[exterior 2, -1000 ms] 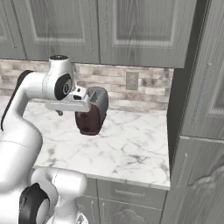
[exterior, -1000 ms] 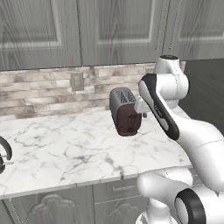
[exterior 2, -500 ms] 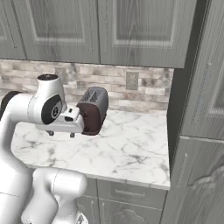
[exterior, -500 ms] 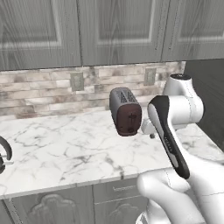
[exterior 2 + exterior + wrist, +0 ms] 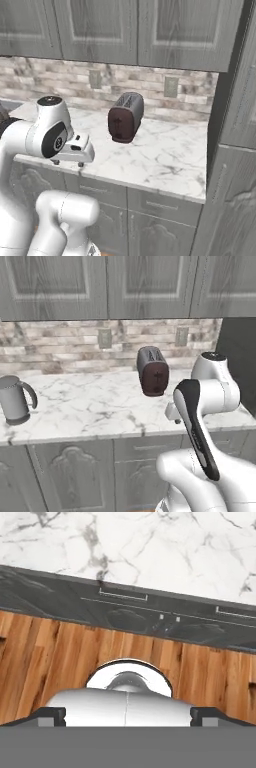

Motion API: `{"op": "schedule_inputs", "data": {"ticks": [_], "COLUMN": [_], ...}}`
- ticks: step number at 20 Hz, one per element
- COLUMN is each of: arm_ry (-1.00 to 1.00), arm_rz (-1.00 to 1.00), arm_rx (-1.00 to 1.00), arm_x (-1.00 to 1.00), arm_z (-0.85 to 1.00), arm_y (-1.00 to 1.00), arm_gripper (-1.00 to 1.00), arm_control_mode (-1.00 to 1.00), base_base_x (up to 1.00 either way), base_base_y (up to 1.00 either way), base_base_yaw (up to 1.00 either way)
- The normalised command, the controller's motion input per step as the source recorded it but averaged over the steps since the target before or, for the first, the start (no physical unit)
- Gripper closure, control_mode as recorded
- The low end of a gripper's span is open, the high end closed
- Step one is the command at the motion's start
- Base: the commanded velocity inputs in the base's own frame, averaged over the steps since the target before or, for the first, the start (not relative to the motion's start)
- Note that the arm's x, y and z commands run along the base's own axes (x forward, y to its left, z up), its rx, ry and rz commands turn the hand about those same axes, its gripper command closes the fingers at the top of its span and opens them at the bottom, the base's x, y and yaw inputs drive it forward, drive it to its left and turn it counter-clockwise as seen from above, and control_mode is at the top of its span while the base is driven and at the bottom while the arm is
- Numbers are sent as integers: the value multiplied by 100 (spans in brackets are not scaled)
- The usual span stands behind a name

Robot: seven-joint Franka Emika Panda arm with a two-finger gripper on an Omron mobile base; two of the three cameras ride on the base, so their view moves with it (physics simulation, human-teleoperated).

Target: Navigate to the coffee machine.

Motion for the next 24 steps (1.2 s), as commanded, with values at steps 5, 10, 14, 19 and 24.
{"op": "schedule_inputs", "data": {"ticks": [5,10,14,19,24], "arm_ry": [0,0,0,0,0], "arm_rz": [0,0,0,0,0], "arm_rx": [0,0,0,0,0], "arm_x": [0,0,0,0,0], "arm_z": [0,0,0,0,0], "arm_y": [0,0,0,0,0], "arm_gripper": [-100,-100,-100,-100,-100], "arm_control_mode": [100,100,100,100,100], "base_base_x": [-2,6,16,35,44], "base_base_y": [56,55,56,59,43], "base_base_yaw": [58,65,60,57,55]}}
